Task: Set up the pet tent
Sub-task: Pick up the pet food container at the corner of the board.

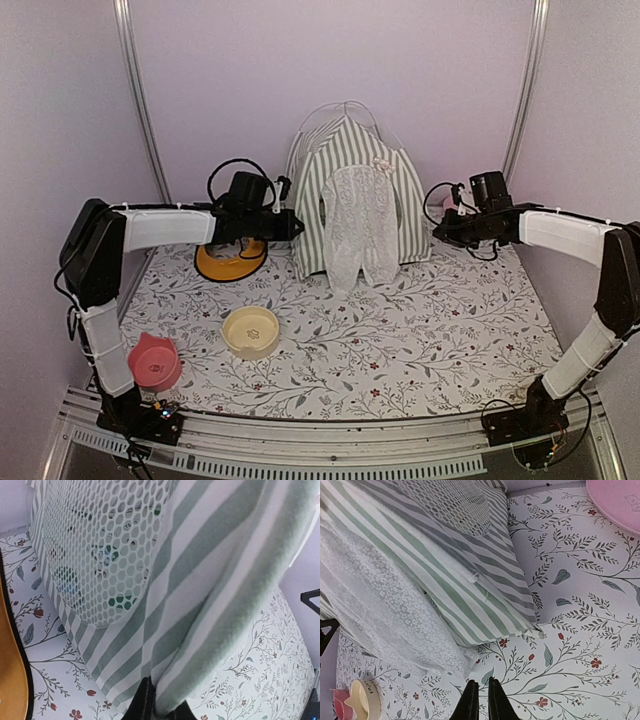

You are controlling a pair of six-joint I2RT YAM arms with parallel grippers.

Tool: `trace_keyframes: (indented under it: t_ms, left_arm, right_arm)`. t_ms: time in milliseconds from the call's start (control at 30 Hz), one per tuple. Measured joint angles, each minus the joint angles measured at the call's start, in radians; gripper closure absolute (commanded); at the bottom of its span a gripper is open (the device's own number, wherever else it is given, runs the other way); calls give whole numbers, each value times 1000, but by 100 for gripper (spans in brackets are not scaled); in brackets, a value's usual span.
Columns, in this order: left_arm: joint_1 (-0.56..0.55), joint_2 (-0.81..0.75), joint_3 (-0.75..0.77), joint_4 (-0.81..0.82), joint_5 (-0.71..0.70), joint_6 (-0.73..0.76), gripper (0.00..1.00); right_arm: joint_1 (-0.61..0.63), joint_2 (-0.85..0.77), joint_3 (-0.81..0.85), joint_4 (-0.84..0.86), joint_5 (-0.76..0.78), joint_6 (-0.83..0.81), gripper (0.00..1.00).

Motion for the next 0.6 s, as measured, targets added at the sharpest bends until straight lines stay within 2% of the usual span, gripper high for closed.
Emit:
trace_keyframes:
  t_ms: [100,267,400,600]
  left_arm:
    - [3,0,8,-9,21,2,83]
    - [3,-31,-33,-21,42,-6,73]
    - [2,-130,-123,-34,43,-19,58]
    - [0,-281,-208,-42,35,-29,42]
  right_arm:
    - [0,1,13,-6,-16,-14,82]
    - [0,-10,27,-11,-35,-40,65]
    - [0,-43,27,-26,-50,-60,53]
    - [0,-93,27,-30,-65,-83,28]
